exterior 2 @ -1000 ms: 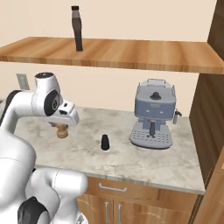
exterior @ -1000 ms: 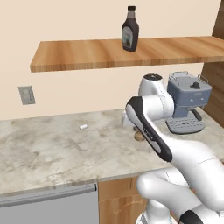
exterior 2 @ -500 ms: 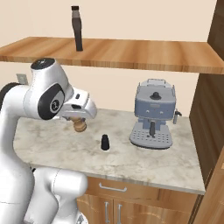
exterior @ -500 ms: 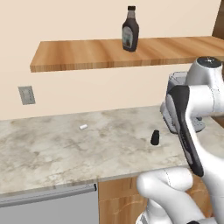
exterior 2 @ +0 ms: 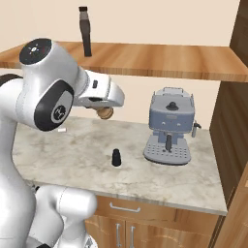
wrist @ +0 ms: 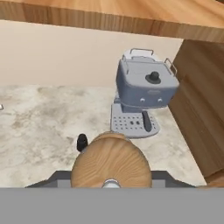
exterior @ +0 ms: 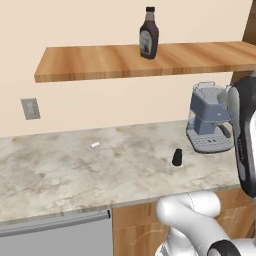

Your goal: There are various items on the counter. Only move the condiments/shakers into the cabinet.

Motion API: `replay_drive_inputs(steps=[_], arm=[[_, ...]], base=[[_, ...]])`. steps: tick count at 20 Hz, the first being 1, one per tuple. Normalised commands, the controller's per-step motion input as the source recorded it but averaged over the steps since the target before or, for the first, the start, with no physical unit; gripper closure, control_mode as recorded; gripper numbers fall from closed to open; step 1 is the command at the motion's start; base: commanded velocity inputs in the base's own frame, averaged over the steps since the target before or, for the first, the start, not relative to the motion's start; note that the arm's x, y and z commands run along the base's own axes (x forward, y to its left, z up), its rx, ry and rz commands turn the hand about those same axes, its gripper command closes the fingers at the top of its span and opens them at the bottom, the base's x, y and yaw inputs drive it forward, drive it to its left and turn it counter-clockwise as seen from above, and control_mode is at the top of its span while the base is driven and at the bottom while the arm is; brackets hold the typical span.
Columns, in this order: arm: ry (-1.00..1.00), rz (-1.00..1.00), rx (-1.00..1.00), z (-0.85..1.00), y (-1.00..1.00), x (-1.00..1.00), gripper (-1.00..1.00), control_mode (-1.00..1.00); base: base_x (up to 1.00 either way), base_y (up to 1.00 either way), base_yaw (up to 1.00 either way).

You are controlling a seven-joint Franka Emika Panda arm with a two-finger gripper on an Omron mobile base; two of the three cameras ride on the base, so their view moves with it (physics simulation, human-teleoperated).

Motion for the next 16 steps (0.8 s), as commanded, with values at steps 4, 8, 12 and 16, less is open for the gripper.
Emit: replay_drive_inputs(steps=[4,8,12,16], arm=[[-0.39,0.00,0.12,1.00,-0.39,0.00,1.00,-1.00],[-0.13,-0.02,0.05,0.92,-0.04,0.08,1.00,-1.00],[-0.01,-0.01,0.00,0.14,0.00,0.01,1.00,-1.00],[0.00,-0.04,0.01,0.08,0.06,0.39,1.00,-1.00]], base=[[0.00,0.00,0.00],[0.00,0.00,0.00],[0.00,0.00,0.00],[0.00,0.00,0.00]])
